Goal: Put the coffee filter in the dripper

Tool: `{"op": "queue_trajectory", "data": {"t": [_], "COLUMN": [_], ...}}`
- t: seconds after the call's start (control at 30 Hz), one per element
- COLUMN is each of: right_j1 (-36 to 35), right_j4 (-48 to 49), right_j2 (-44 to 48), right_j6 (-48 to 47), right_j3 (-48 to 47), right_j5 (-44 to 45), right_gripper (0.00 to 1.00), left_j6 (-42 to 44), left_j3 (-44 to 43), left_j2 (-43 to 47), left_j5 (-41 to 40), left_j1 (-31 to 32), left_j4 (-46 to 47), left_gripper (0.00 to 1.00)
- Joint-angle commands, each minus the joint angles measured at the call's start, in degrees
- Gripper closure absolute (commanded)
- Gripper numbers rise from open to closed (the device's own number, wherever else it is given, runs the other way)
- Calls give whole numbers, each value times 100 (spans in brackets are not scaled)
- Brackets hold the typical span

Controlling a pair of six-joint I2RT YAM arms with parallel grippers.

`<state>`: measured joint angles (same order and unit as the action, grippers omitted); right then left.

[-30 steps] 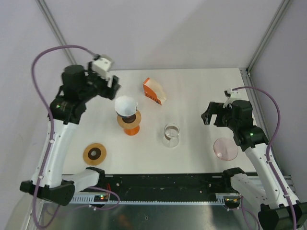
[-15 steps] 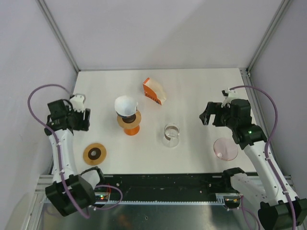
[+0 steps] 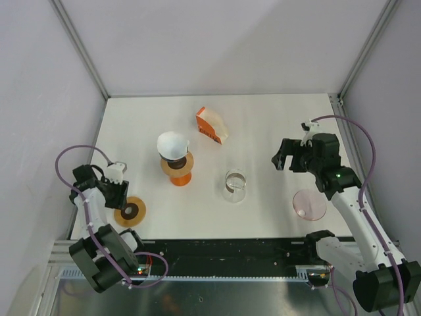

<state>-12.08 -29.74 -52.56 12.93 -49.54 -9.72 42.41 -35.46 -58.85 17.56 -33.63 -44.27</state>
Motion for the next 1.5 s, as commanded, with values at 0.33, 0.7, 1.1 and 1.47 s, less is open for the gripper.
{"op": "queue_trajectory", "data": {"t": [0.33,0.7,1.1,1.47], "right_j1": [-2,-399,-802,-863], "right_j4": [-94,-215,-205,-153], "right_j2": [-199,-492,-726,-894], "right_j6": [130,350,359,229], "right_j3": [-456,-784,-877,-873], "right_j5": [269,660,970,972], "right_gripper": [1,1,1,1], "left_j6": [400,403,336,581], "left_j3": [305,332,103,346], "left_j2": [105,-169,361,204], "left_j5": [58,440,562,204], "left_j1": [-53,-56,-46,-47], "left_j4": [344,555,367,-6], "left_gripper": [53,57,54,53]}}
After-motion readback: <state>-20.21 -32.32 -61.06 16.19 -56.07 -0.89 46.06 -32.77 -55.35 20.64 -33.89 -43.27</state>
